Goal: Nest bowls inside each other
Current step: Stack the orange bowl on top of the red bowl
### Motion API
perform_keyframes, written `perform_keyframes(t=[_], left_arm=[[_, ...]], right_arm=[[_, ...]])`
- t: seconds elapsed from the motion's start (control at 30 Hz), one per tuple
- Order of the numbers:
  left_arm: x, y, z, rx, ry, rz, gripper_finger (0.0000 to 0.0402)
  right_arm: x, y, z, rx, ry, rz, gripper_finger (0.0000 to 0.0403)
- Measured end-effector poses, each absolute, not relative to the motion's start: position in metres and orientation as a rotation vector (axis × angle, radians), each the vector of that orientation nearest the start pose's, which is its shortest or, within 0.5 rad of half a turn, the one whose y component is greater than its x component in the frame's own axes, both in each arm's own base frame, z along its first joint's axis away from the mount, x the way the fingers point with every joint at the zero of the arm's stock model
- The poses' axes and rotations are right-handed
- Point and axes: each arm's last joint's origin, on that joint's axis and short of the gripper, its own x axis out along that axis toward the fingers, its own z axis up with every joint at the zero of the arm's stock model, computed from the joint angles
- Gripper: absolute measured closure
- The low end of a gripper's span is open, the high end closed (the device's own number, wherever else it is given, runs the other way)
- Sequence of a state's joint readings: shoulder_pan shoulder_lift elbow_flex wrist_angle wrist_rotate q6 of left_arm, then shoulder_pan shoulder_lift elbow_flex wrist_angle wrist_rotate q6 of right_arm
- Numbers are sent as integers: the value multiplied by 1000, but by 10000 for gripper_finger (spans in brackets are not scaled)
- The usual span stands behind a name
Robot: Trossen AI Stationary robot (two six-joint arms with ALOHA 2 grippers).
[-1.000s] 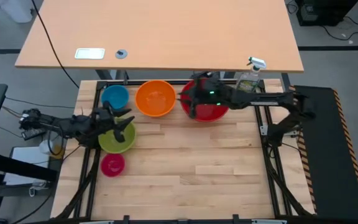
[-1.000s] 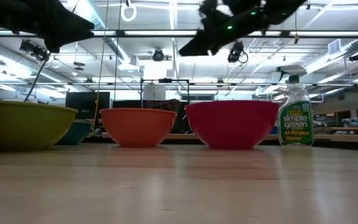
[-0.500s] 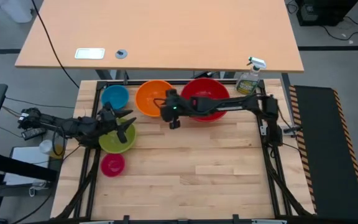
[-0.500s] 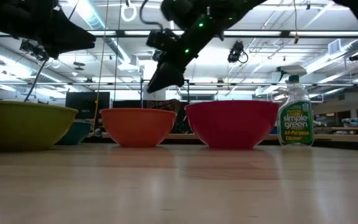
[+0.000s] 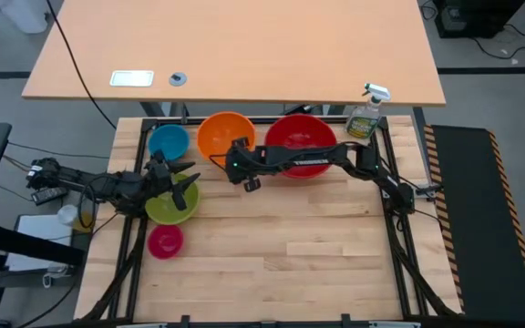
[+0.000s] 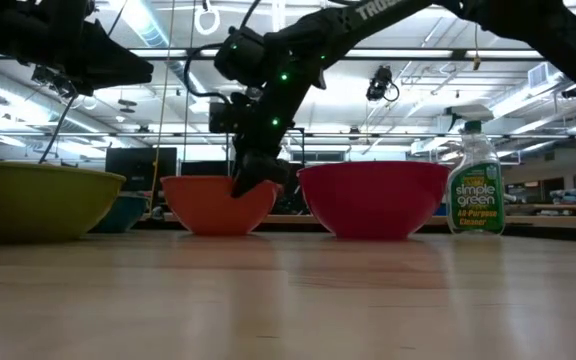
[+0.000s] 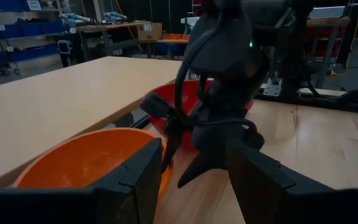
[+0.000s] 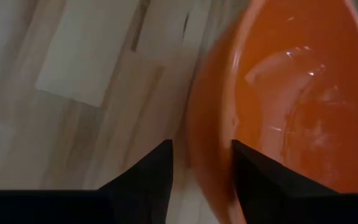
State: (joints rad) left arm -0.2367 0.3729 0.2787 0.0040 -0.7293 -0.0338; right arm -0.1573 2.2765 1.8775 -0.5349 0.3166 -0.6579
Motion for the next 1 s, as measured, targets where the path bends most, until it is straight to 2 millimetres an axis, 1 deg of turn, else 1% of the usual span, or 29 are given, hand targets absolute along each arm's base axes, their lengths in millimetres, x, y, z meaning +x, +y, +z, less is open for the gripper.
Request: perform_keyframes(t=[0.17,0.37,0.5,0.7,0.77,0.87,1.0], left_arm=[[114,-8,228,13,73,493,221],[114,-8,228,12,73,493,221],[114,-8,228,12,72,494,221],[114,-8,229,8,66,493,221],[114,-8,229,8,66,493,221],[114,-8,229,8,65,493,221],[114,-8,231,-1,48,493,221]], right_arm=[[490,-85,190,-667,1041,-109,250],[489,-94,190,-628,1029,-90,256],[491,-97,192,-619,997,-111,286],[490,-95,191,-617,1002,-58,359],[490,-95,191,-618,1002,-57,375],[490,-94,191,-625,1000,-53,378],[491,-87,191,-712,1019,-57,377]])
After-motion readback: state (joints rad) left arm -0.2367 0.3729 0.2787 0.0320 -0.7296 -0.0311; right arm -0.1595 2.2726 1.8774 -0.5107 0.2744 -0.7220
